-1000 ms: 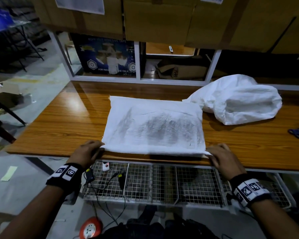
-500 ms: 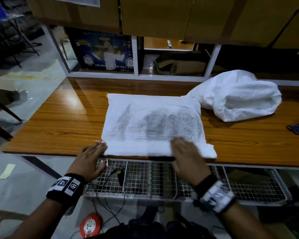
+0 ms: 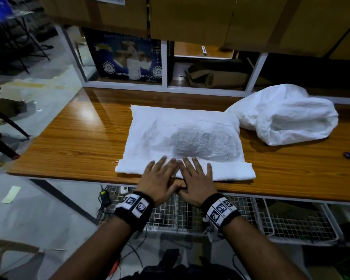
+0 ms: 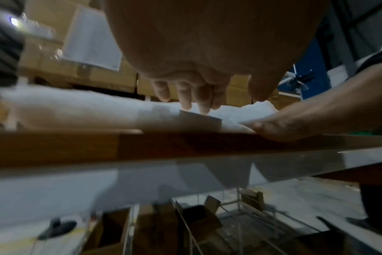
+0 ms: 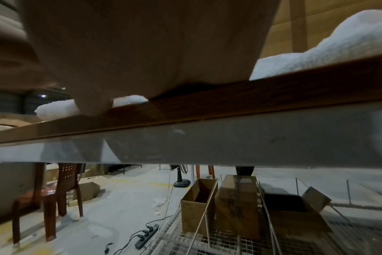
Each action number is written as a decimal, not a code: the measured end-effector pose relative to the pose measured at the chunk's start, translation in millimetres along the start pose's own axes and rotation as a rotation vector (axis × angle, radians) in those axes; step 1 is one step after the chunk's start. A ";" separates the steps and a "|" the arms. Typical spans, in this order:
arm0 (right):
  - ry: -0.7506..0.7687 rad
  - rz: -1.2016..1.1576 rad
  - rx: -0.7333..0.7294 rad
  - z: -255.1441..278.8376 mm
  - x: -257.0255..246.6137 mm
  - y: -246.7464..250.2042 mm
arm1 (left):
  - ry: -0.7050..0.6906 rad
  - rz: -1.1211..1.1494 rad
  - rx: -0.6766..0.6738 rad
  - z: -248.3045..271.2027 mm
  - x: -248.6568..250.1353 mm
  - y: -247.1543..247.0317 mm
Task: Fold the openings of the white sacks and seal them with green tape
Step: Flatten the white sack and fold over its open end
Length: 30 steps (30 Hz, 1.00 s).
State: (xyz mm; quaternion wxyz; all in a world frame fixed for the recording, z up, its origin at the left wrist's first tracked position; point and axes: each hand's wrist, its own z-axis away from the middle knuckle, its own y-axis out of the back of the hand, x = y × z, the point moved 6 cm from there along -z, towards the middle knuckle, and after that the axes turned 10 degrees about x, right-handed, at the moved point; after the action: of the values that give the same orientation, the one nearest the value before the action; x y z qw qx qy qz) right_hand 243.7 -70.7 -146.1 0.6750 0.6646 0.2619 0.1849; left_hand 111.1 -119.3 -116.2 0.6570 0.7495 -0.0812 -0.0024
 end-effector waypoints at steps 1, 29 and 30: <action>-0.002 -0.009 0.000 1.2 2.0 -0.3 | 0.022 -0.005 -0.044 -2.7 -0.9 -10.5; -0.233 -0.016 0.118 22.9 58.2 5.6 | 0.478 -0.154 -0.131 67.2 -148.4 5.6; -0.238 -0.022 0.110 23.2 57.5 6.1 | 0.531 -0.152 -0.103 65.9 -147.1 14.8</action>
State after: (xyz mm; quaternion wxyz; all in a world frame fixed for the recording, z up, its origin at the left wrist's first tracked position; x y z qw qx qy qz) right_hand 303.9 -54.7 -146.7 0.6659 0.7148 0.1968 0.0827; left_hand -43.1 -167.7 -125.8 0.6904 0.6935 0.1503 0.1408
